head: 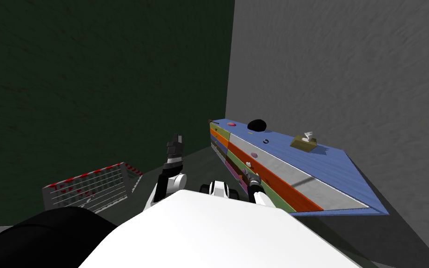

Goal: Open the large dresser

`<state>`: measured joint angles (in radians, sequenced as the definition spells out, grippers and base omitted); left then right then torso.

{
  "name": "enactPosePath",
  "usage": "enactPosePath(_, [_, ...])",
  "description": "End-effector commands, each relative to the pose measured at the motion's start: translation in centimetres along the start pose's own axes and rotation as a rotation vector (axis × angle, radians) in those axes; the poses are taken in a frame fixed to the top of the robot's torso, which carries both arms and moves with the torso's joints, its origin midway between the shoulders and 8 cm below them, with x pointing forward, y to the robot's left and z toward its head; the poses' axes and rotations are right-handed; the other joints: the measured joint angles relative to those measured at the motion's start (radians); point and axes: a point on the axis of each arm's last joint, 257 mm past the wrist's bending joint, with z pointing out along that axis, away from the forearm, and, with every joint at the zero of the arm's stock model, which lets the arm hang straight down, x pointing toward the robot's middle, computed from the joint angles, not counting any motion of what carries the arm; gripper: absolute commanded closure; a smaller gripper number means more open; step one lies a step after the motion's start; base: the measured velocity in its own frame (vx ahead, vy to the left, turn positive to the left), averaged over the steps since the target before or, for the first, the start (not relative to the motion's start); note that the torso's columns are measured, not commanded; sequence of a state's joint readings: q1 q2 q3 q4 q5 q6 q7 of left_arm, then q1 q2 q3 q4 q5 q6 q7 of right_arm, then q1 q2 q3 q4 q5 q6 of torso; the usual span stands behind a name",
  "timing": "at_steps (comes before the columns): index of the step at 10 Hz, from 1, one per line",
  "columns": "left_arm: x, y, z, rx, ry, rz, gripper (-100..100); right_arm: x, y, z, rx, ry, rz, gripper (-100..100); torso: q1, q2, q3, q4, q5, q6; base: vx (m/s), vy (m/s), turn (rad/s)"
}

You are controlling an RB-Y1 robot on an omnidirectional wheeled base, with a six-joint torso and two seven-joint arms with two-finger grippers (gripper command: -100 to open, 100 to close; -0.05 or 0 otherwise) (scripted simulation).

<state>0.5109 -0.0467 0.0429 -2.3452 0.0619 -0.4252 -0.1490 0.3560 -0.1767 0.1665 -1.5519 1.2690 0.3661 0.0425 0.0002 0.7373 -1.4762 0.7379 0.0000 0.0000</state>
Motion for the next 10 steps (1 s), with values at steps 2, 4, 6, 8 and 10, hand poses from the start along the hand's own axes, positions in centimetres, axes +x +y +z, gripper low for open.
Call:
enactPosePath(2, [0.0,0.0,0.0,0.000,0.000,0.000,0,2.2,-2.2,0.1,0.081,0.022,-0.129,-100,0.000,-0.001,-0.001,0.000,0.000,0.000,0.092,0.007,0.015])
enactPosePath(4, [0.0,0.0,0.0,0.000,0.000,0.000,0,3.7,-3.5,-0.1,0.127,0.041,-0.195,-100,0.000,0.000,0.000,0.000,0.000,0.000,0.096,0.007,0.009])
enactPosePath(6, [0.0,0.0,0.0,0.000,0.000,0.000,0,4.8,-4.5,-0.5,0.167,0.054,-0.248,-100,-0.001,0.004,0.002,0.001,0.000,0.000,0.041,0.001,0.000])
enactPosePath(8, [0.0,0.0,0.0,0.000,0.000,0.000,0,6.0,-5.5,-1.0,0.201,0.067,-0.319,-100,0.000,0.001,0.000,0.000,0.000,0.000,0.072,0.005,0.000])
enactPosePath(10, [0.0,0.0,0.0,0.000,0.000,0.000,0,6.9,-6.5,-1.5,0.238,0.069,-0.401,-100,0.000,0.000,-0.001,0.000,0.000,0.000,0.072,-0.003,-0.003])
